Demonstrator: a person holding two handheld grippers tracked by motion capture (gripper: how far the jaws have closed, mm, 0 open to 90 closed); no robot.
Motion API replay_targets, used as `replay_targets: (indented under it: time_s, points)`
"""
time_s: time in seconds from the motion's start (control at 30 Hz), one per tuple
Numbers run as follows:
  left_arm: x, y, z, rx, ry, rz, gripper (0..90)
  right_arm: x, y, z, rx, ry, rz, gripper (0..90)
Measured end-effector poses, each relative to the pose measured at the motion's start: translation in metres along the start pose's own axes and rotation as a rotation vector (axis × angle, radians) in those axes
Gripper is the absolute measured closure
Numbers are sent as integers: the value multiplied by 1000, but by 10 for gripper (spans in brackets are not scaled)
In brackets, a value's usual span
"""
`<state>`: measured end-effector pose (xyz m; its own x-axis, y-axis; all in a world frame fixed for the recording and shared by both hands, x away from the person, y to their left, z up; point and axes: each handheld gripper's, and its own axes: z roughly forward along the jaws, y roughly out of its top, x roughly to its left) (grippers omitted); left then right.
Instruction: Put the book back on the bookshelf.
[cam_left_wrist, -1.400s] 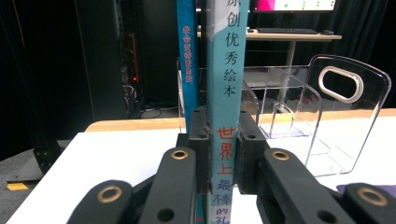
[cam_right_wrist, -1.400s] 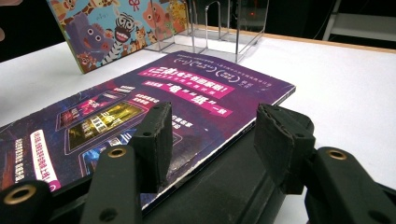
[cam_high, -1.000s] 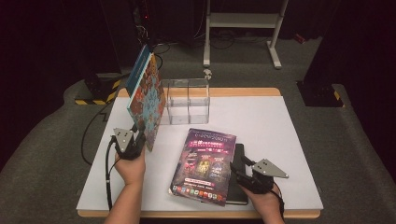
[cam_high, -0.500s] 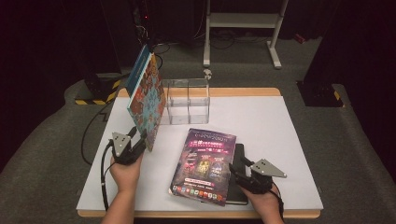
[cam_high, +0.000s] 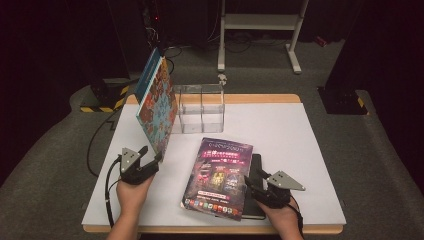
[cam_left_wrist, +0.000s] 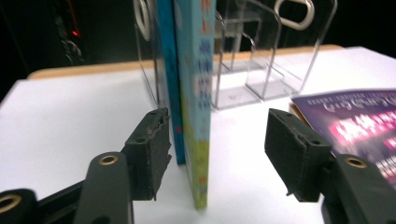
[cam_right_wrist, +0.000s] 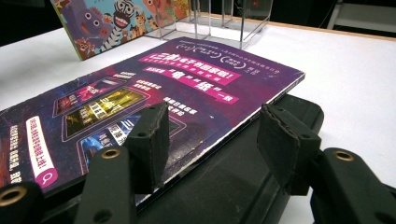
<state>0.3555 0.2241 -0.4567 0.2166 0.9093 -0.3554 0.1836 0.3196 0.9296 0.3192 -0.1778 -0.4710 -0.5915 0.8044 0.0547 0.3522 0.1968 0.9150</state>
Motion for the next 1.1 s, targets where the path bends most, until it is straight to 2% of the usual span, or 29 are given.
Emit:
replay_targets:
  time_s: [0.03,0.07,0.1,0.27,0.37,0.4,0.57,0.6,0.7,0.77,0.83,0.97,1.03,1.07,1.1]
  points:
    - [0,0,0,0,0,0,390,0,0,0,0,0,-1,438]
    - [1,-3,-3,34,-22,-4,399,0,0,0,1,-1,2,438]
    - [1,-5,-4,43,-26,-5,397,0,0,1,0,-1,4,438]
    - [5,-11,-10,82,-53,-37,351,0,0,1,3,-1,1,437]
    - [5,-14,-13,101,-63,-42,326,0,-1,1,6,-3,2,437]
    - [7,-16,-14,127,-70,-68,317,-1,-1,1,8,-3,2,437]
    - [6,-21,-19,157,-93,-61,299,-2,-2,2,11,-3,6,435]
    - [5,-25,-20,184,-104,-44,283,-2,-2,2,12,-2,7,435]
    - [3,-30,-24,201,-137,-38,267,-2,-2,2,17,-1,3,434]
    - [-1,-33,-25,218,-162,-61,231,-2,-3,3,19,0,5,433]
    - [-2,-34,-26,227,-172,-55,226,-2,-3,3,19,-1,6,431]
    - [-15,-37,-28,244,-206,-65,203,-2,-3,3,22,-4,7,419]
    - [-22,-40,-27,253,-217,-39,181,-3,-3,3,25,-3,10,420]
    - [-22,-40,-27,253,-217,-39,173,-3,-3,3,25,-3,10,420]
    - [-28,-42,-25,259,-228,-32,173,-3,-3,3,27,-2,9,422]
